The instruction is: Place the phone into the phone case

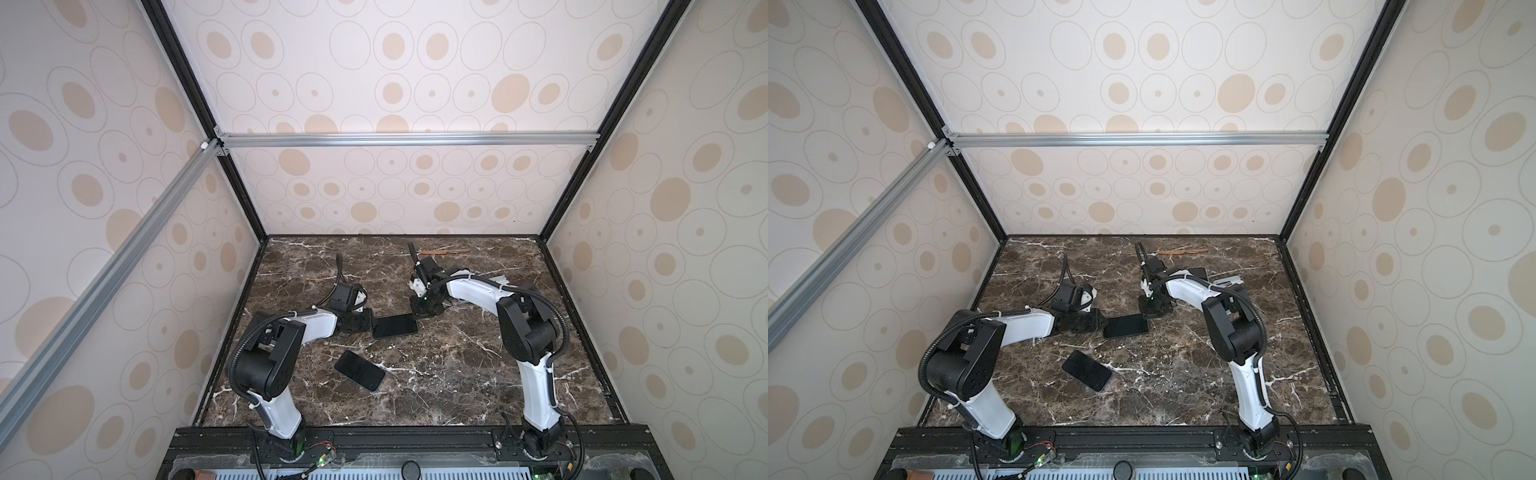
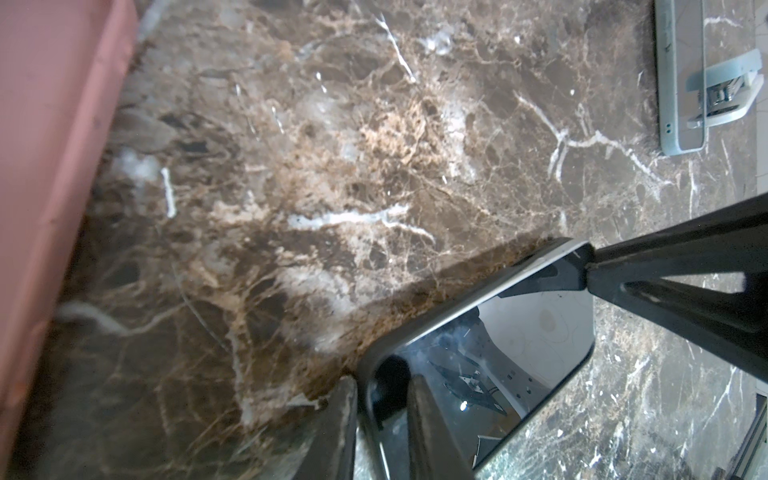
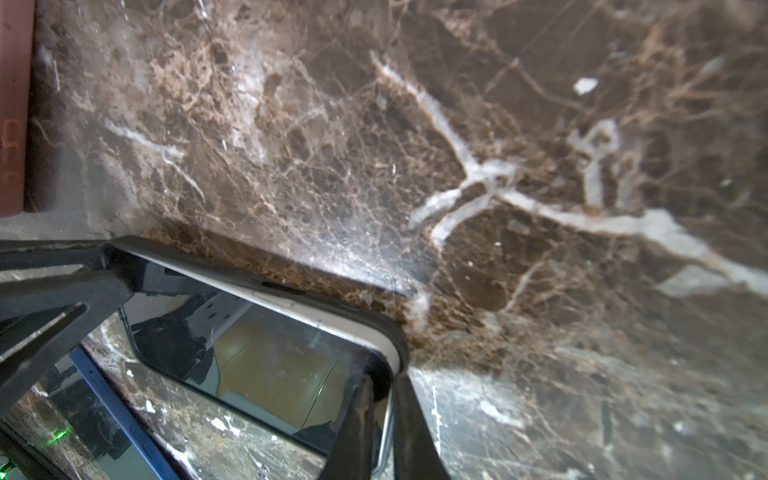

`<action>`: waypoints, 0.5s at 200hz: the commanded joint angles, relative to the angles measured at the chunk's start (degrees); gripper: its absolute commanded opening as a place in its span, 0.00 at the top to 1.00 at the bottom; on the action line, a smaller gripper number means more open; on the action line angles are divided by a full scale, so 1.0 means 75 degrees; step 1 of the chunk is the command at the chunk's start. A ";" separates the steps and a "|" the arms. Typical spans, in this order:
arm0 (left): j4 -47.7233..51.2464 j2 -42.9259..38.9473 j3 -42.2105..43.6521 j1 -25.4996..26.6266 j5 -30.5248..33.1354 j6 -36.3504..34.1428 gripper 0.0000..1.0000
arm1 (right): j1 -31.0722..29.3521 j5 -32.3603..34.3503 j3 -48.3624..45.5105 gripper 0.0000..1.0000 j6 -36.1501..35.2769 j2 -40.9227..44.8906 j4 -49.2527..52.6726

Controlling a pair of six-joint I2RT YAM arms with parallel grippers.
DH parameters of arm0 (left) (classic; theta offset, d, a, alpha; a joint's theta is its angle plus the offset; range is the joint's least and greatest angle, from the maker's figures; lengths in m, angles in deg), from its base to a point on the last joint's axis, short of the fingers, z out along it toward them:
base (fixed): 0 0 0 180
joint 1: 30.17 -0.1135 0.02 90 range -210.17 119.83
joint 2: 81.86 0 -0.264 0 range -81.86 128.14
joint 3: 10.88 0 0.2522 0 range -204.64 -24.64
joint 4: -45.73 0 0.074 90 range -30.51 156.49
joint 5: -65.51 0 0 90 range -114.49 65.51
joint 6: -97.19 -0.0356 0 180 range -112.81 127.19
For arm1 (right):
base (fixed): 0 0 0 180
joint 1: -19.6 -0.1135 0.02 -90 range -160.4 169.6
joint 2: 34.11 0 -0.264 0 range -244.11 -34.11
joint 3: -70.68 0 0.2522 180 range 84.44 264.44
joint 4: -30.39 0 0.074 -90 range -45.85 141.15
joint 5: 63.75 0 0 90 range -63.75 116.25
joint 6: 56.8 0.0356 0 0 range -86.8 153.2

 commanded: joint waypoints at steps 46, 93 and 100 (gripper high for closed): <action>0.0191 -0.0022 -0.0126 0.0051 0.0185 -0.0112 0.78 | -0.0544 0.0622 -0.1181 0.88 0.0590 -0.1853 0.0286; 0.0097 -0.0195 -0.0047 0.0041 0.0176 -0.0087 0.78 | -0.0800 0.1525 -0.0863 0.88 0.0741 -0.2453 0.0618; 0.0100 -0.0198 -0.0036 0.0045 0.0159 -0.0068 0.78 | -0.0800 0.1635 -0.0853 0.88 0.0761 -0.2506 0.0658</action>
